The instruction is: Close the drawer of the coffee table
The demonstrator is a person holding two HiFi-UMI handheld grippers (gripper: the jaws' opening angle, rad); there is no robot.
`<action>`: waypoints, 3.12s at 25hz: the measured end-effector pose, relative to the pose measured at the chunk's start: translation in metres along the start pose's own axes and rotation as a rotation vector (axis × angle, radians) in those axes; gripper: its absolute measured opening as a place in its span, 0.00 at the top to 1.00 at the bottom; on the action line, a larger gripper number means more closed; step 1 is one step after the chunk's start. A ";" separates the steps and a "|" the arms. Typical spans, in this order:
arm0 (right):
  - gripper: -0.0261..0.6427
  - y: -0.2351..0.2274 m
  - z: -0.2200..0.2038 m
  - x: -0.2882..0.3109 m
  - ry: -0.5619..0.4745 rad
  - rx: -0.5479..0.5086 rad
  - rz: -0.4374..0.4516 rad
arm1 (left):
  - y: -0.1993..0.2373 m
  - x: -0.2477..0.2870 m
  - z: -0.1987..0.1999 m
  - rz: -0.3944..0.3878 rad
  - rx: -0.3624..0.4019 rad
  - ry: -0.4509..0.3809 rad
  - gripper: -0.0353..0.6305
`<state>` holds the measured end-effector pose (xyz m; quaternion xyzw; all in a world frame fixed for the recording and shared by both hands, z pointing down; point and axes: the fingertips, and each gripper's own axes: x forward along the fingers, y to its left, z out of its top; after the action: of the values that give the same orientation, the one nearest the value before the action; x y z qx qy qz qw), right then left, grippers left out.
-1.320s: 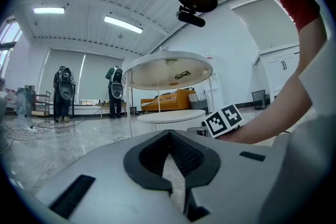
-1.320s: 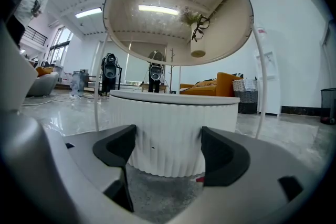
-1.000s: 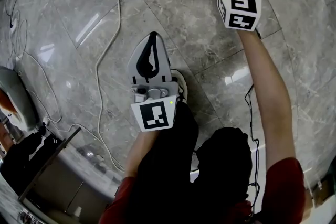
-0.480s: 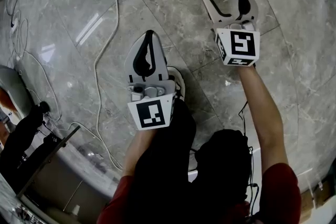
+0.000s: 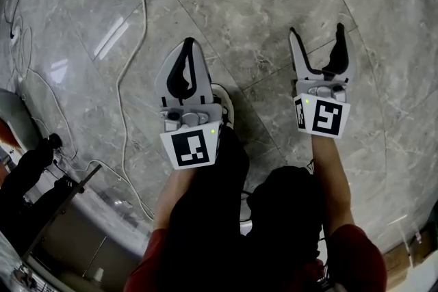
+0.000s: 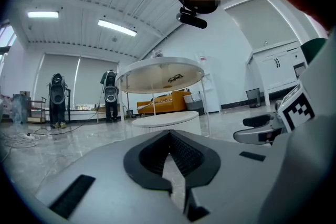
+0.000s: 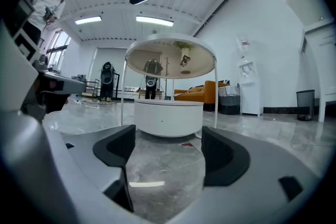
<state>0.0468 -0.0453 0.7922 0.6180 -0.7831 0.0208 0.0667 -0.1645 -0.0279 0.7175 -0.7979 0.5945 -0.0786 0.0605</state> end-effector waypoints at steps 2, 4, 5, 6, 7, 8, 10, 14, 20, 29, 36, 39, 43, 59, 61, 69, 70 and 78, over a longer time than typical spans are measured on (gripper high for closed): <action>0.40 -0.003 -0.001 -0.012 0.009 -0.012 0.000 | -0.001 0.000 0.000 -0.001 0.003 0.001 0.93; 0.40 -0.006 -0.003 -0.019 0.016 -0.009 -0.003 | -0.002 0.000 -0.001 -0.002 0.006 0.004 0.93; 0.40 -0.007 -0.004 -0.020 0.018 -0.011 -0.006 | -0.001 0.000 -0.001 -0.001 0.006 0.005 0.93; 0.40 -0.009 -0.005 -0.021 0.020 -0.014 -0.009 | -0.001 0.000 -0.001 0.001 0.006 0.004 0.93; 0.40 -0.010 -0.005 -0.020 0.021 -0.015 -0.011 | 0.000 0.000 -0.001 0.003 0.005 0.003 0.93; 0.40 -0.011 -0.005 -0.020 0.020 -0.015 -0.013 | 0.000 0.001 -0.002 0.004 0.003 0.002 0.93; 0.40 -0.011 -0.002 -0.020 0.015 -0.013 -0.016 | 0.001 0.000 -0.002 0.007 0.000 0.004 0.93; 0.40 -0.008 0.014 -0.017 0.028 -0.001 -0.015 | 0.002 0.000 0.007 -0.028 0.024 -0.006 0.93; 0.40 -0.001 0.102 -0.020 0.078 -0.033 0.016 | 0.030 0.006 0.087 -0.102 0.059 -0.025 0.93; 0.40 0.028 0.347 -0.030 0.137 0.023 0.024 | 0.116 0.007 0.327 -0.085 0.025 -0.020 0.93; 0.40 0.059 0.554 -0.014 0.164 0.025 0.085 | 0.204 0.018 0.509 -0.056 0.042 0.007 0.93; 0.40 0.059 0.628 -0.017 0.161 0.043 0.066 | 0.239 0.009 0.544 -0.050 -0.019 0.173 0.93; 0.40 0.050 0.708 -0.008 0.090 0.156 -0.012 | 0.267 0.011 0.612 -0.052 -0.073 0.138 0.93; 0.40 -0.035 0.861 -0.002 -0.141 0.144 -0.023 | 0.273 0.036 0.733 0.053 -0.090 0.012 0.93; 0.40 -0.044 0.878 -0.002 -0.175 0.101 -0.018 | 0.270 0.040 0.745 0.075 -0.071 -0.010 0.93; 0.40 -0.077 0.890 0.007 -0.188 0.028 -0.014 | 0.248 0.060 0.770 0.104 -0.059 -0.030 0.93; 0.40 -0.080 0.889 0.009 -0.186 0.038 -0.012 | 0.247 0.061 0.771 0.109 -0.058 -0.032 0.93; 0.41 -0.070 0.889 0.018 -0.174 0.025 0.076 | 0.244 0.061 0.777 0.143 -0.055 -0.031 0.93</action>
<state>0.0403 -0.1814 -0.0897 0.5881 -0.8085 -0.0207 -0.0103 -0.2228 -0.1537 -0.0876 -0.7558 0.6510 -0.0455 0.0534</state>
